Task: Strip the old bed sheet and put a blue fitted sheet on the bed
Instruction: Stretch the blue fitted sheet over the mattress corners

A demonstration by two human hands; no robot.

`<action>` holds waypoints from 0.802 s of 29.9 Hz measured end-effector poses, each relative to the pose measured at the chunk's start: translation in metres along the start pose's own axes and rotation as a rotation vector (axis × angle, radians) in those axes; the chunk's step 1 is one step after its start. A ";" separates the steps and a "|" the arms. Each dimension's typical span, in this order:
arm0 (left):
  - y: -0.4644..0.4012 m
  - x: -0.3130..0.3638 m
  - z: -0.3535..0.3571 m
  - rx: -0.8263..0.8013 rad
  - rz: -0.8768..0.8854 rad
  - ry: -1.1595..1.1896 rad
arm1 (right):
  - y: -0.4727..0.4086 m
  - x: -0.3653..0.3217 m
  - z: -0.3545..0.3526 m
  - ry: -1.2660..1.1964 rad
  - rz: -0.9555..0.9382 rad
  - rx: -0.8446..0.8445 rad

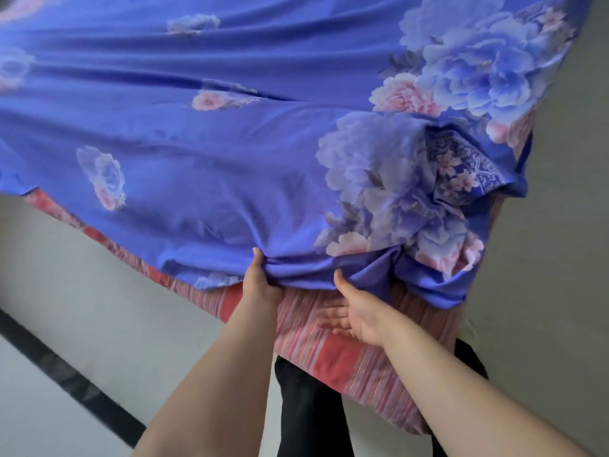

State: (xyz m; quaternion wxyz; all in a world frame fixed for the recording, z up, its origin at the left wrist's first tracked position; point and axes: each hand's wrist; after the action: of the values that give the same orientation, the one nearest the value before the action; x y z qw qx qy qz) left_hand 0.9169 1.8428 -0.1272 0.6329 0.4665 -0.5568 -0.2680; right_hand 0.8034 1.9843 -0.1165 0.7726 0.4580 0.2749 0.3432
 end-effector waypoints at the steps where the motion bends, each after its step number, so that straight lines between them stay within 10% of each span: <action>1: -0.005 0.006 -0.003 0.015 0.011 -0.021 | -0.004 -0.002 0.013 -0.212 -0.015 -0.029; 5: 0.011 0.039 -0.002 -0.005 0.484 -0.230 | -0.007 -0.026 0.058 -0.700 -0.239 0.168; 15: 0.027 0.199 0.077 -0.568 0.979 -0.878 | 0.046 -0.169 0.089 0.393 -0.968 1.036; 19: -0.022 0.194 0.042 -0.334 1.140 -1.467 | 0.002 -0.140 0.101 0.873 -0.665 1.275; 24: -0.057 0.164 -0.018 -0.510 1.477 -2.155 | -0.062 -0.067 0.146 1.624 -0.385 1.139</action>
State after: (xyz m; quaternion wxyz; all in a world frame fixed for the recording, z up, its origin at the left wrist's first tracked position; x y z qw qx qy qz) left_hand 0.9830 1.6837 -0.1021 -0.0561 -0.5178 -0.8316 -0.1931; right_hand 0.8872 1.8345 -0.1015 0.0602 0.3344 0.9098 0.2383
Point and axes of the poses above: each hand's wrist, its own y-axis away from the middle knuckle, its own z-axis out of the palm, x = y × z, and after that the axes turned 3 degrees about y, right-handed
